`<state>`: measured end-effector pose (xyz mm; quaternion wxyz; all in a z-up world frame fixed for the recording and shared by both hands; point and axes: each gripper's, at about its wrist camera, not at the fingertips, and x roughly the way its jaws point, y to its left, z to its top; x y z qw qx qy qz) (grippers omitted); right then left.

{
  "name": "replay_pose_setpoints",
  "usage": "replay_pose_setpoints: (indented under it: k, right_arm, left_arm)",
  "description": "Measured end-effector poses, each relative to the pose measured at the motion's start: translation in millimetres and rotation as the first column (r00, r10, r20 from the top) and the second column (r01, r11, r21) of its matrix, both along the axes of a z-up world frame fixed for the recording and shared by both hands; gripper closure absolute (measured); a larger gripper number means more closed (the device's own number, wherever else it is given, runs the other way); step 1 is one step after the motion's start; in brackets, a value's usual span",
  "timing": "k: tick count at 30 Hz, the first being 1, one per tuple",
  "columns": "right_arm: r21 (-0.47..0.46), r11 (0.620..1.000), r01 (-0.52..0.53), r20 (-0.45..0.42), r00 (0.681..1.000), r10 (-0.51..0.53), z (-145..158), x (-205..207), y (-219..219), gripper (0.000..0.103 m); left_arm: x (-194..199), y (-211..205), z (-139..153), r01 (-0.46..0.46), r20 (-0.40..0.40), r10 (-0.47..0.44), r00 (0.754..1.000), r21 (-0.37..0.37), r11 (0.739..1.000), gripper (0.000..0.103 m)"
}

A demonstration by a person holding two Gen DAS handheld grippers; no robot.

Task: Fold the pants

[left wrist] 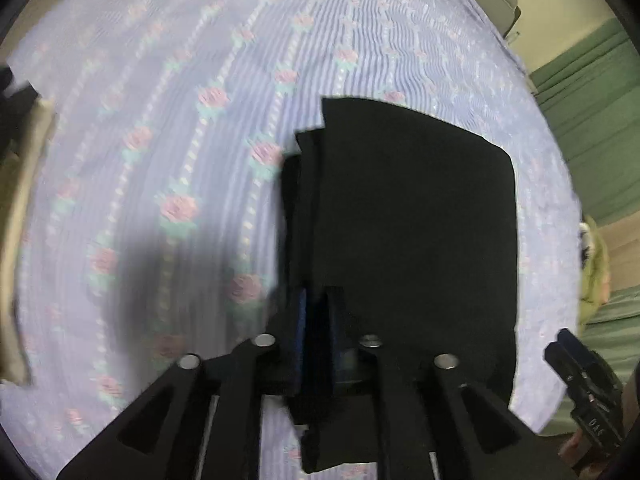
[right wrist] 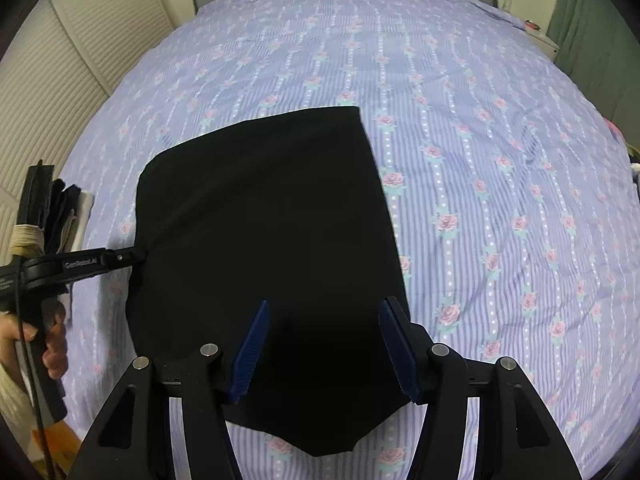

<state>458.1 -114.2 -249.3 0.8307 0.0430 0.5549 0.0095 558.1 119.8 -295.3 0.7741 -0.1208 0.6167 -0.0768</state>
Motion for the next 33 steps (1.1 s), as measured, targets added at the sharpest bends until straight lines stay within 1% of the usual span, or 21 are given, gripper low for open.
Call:
replay_pose_setpoints:
  k: [1,2,3,5,6,8,10,11,13,14,17,19,24,26,28,31,32,33]
  right_arm:
    - [-0.005,1.0,0.014,0.002,1.0,-0.014,-0.3,-1.0,-3.7,0.041]
    - [-0.01,1.0,0.028,0.005,1.0,-0.028,-0.4,-1.9,-6.9,0.034]
    - [-0.015,0.999,0.05,0.009,0.999,-0.049,0.0,-3.5,-11.2,0.032]
    - [-0.023,0.996,0.088,0.028,0.996,-0.088,2.2,-5.7,-17.1,0.031]
    - [-0.032,0.993,0.116,0.035,0.993,-0.115,2.4,-6.4,-20.2,0.03]
    - [-0.037,0.985,0.167,0.04,0.985,-0.166,0.8,-5.7,-25.0,0.03]
    - [-0.047,0.968,0.248,0.032,0.969,-0.247,-3.6,-4.0,-30.7,0.03]
    - [-0.042,0.96,0.278,0.026,0.961,-0.277,-6.1,-3.0,-32.8,0.03]
    - [-0.034,0.946,0.321,0.007,0.947,-0.321,-13.9,0.2,-34.6,0.03]
    - [-0.051,0.944,0.325,0.003,0.946,-0.325,-17.7,2.9,-32.2,0.03]
    - [-0.069,0.95,0.304,0.019,0.953,-0.304,-22.0,9.9,-24.5,0.03]
    - [-0.076,0.951,0.301,0.021,0.954,-0.3,-22.9,12.0,-22.4,0.03]
    - [-0.088,0.957,0.277,0.039,0.961,-0.275,-20.9,12.2,-17.5,0.03]
    - [-0.084,0.96,0.266,0.036,0.964,-0.263,-21.3,10.5,-15.4,0.03]
    - [-0.104,0.961,0.256,0.028,0.967,-0.254,-22.8,10.4,-11.1,0.03]
    - [-0.106,0.967,0.23,0.022,0.973,-0.229,-25.5,11.8,-4.0,0.03]
    - [-0.102,0.968,0.231,0.024,0.973,-0.23,-25.8,11.9,-3.9,0.03]
    - [-0.095,0.968,0.234,0.024,0.972,-0.233,-26.0,12.0,-4.1,0.03]
  left_arm:
    - [-1.5,0.3,7.2,-0.003,0.015,0.003,1.0,0.029,1.0,0.062]
    - [-3.4,1.4,15.4,-0.009,0.041,0.007,0.999,0.036,0.999,0.046]
    - [-5.0,2.0,22.1,-0.008,0.064,0.005,0.998,0.033,0.999,0.041]
    - [-4.1,3.5,33.9,0.011,0.102,-0.014,0.995,0.025,1.0,0.039]
    - [-1.1,3.5,36.6,0.023,0.113,-0.025,0.993,0.023,0.999,0.034]
    - [9.7,1.8,37.4,0.047,0.131,-0.047,0.99,0.002,0.999,0.031]
    - [29.1,-1.0,30.3,0.066,0.117,-0.063,0.991,-0.017,0.998,0.031]
    - [38.2,-1.4,25.0,0.055,0.108,-0.051,0.993,-0.036,0.998,0.031]
    - [57.2,4.2,10.1,0.027,0.072,-0.021,0.997,-0.084,0.996,0.031]
    - [62.2,3.3,5.4,0.026,0.061,-0.02,0.998,-0.092,0.995,0.031]
    - [73.5,2.5,-16.1,0.004,-0.002,-0.004,1.0,-0.106,0.994,0.031]
    - [73.1,4.1,-25.0,0.001,-0.014,-0.003,1.0,-0.124,0.992,0.031]
    - [71.7,7.6,-38.9,0.014,-0.045,-0.025,0.999,-0.226,0.974,0.031]
    - [72.3,9.1,-45.2,0.014,-0.043,-0.025,0.999,-0.245,0.969,0.031]
    - [75.0,12.7,-52.5,0.002,-0.051,-0.016,0.999,-0.272,0.962,0.031]
    - [76.5,13.5,-55.7,-0.02,-0.062,0.002,0.998,-0.288,0.957,0.03]
    - [75.9,12.1,-55.8,-0.028,-0.065,0.009,0.998,-0.291,0.956,0.033]
    - [74.7,15.1,-55.4,-0.034,-0.067,0.015,0.998,-0.291,0.956,0.04]
